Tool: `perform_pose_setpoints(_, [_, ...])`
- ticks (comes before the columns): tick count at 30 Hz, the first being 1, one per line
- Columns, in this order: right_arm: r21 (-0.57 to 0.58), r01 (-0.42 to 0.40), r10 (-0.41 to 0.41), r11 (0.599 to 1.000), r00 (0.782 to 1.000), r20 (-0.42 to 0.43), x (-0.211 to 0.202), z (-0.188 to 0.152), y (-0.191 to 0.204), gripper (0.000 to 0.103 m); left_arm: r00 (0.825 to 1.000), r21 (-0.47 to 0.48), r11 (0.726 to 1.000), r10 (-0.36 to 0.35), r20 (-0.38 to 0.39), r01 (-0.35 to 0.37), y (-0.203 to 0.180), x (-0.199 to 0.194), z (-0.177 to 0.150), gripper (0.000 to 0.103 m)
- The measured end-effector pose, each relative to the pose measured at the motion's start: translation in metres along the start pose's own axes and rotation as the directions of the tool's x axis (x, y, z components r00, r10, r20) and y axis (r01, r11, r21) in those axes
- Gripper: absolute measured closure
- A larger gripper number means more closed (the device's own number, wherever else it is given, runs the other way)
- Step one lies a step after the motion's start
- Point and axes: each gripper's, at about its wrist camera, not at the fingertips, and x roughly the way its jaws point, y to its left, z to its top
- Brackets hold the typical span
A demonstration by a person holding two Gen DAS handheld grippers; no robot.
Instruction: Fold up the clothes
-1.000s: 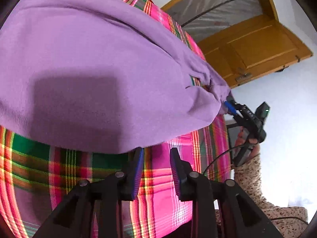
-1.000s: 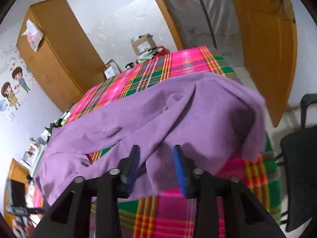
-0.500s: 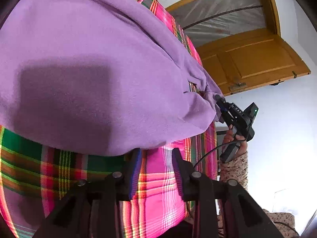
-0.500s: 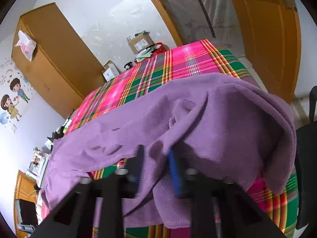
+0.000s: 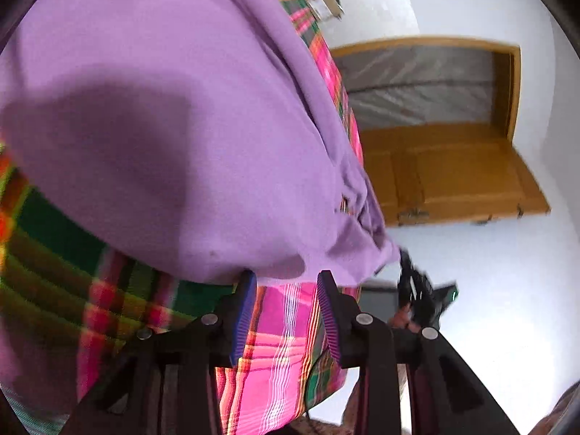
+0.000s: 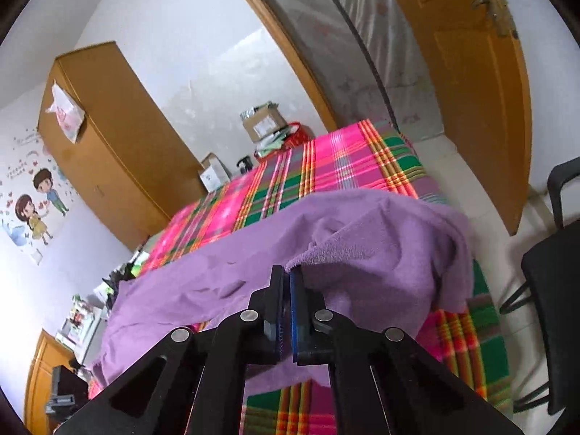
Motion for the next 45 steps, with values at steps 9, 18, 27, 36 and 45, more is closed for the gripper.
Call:
perform_pose_setpoints(9, [0.063,-0.033,0.030,0.997,0.999,0.040,-0.041,-0.014,-0.007,0.100,0.999,-0.022,0.999,0.024,0.039,-0.023,0.000,-0.001,0.000,0.068])
perform_pose_setpoints(18, [0.059,0.022,-0.027,0.998,0.996,0.080,-0.073,-0.038,-0.011,0.100,0.999,-0.040,0.999,0.014,0.040,-0.012,-0.001,0.003,-0.001,0.068])
perform_pose_setpoints(27, [0.093,0.098,-0.109,0.991,0.987,0.117,-0.093,-0.056,-0.023,0.101,0.997,-0.012,0.997,0.070,0.042,-0.070,-0.006,0.001,-0.002,0.068])
perform_pose_setpoints(36, [0.057,0.131,-0.135,0.990,0.989,0.065,-0.077,-0.059,-0.023,0.098,0.993,-0.065,0.995,0.081,0.091,-0.075,0.002,-0.008,-0.004,0.068])
perform_pose_setpoints(45, [0.102,0.064,-0.066,0.993,0.998,0.010,-0.062,-0.070,-0.046,0.056,0.991,-0.140,0.989,0.057,0.117,-0.041,0.011,-0.007,0.002,0.068])
